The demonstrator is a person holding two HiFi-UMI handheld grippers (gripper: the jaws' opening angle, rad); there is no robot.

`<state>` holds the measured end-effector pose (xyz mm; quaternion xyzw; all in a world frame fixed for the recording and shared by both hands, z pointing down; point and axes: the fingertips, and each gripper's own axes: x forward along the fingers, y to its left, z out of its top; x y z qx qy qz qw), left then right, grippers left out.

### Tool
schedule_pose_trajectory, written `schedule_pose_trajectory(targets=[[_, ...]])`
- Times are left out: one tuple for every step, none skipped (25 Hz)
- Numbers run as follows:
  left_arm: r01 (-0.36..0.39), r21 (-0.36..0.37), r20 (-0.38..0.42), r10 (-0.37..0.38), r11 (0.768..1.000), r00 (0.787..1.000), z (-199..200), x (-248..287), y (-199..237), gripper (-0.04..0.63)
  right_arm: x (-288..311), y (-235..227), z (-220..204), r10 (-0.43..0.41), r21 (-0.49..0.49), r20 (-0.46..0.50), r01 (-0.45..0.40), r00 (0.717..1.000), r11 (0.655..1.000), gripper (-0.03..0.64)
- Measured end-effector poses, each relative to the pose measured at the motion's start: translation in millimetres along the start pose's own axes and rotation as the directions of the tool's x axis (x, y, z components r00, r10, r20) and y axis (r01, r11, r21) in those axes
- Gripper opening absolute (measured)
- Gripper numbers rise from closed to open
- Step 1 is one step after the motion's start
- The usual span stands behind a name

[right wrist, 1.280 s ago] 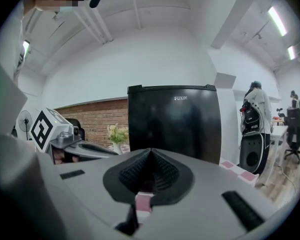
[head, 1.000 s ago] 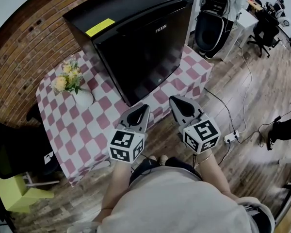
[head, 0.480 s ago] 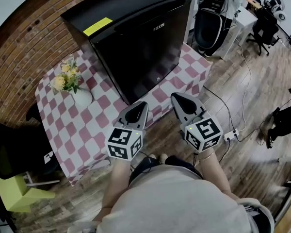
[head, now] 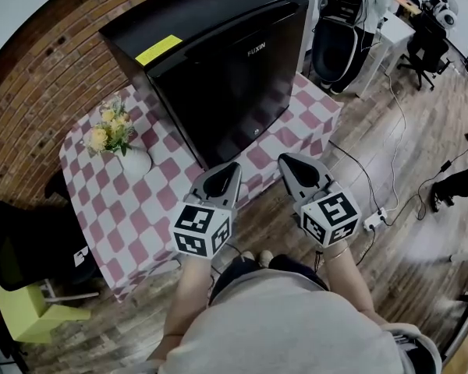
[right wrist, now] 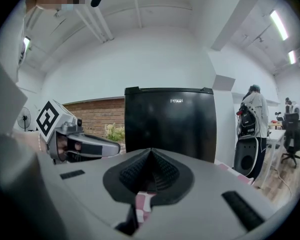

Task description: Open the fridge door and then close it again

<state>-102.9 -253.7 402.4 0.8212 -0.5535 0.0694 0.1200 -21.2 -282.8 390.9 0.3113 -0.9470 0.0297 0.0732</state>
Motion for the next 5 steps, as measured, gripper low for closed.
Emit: schedule_pose_trajectory(targets=[[0.001, 0.002, -0.004, -0.001, 1.0, 1.0, -0.3, 0.1, 0.3, 0.014, -0.1, -0.2, -0.3, -0.001, -0.001, -0.003, 0.001, 1.0, 1.0, -0.002], [0.003, 0.003, -0.009, -0.002, 1.0, 1.0, -1.1, 0.2, 0.4, 0.014, -0.2, -0.1, -0.4, -0.002, -0.003, -0.005, 0.002, 1.0, 1.0, -0.002], [0.004, 0.003, -0.013, -0.004, 1.0, 1.0, -2.0, 0.2, 0.4, 0.014, -0.2, 0.5, -0.3, -0.002, -0.004, -0.007, 0.002, 1.0, 1.0, -0.002], [0.005, 0.004, -0.016, -0.005, 1.0, 1.0, -2.9, 0.3, 0.4, 0.014, -0.1, 1.2, -0.2, -0.001, -0.006, -0.008, 0.001, 1.0, 1.0, -0.002], [0.006, 0.004, -0.02, -0.006, 1.0, 1.0, -3.8, 0.3, 0.4, 0.014, 0.2, 2.0, -0.1, 0.0, -0.008, -0.008, 0.0, 1.0, 1.0, -0.002]])
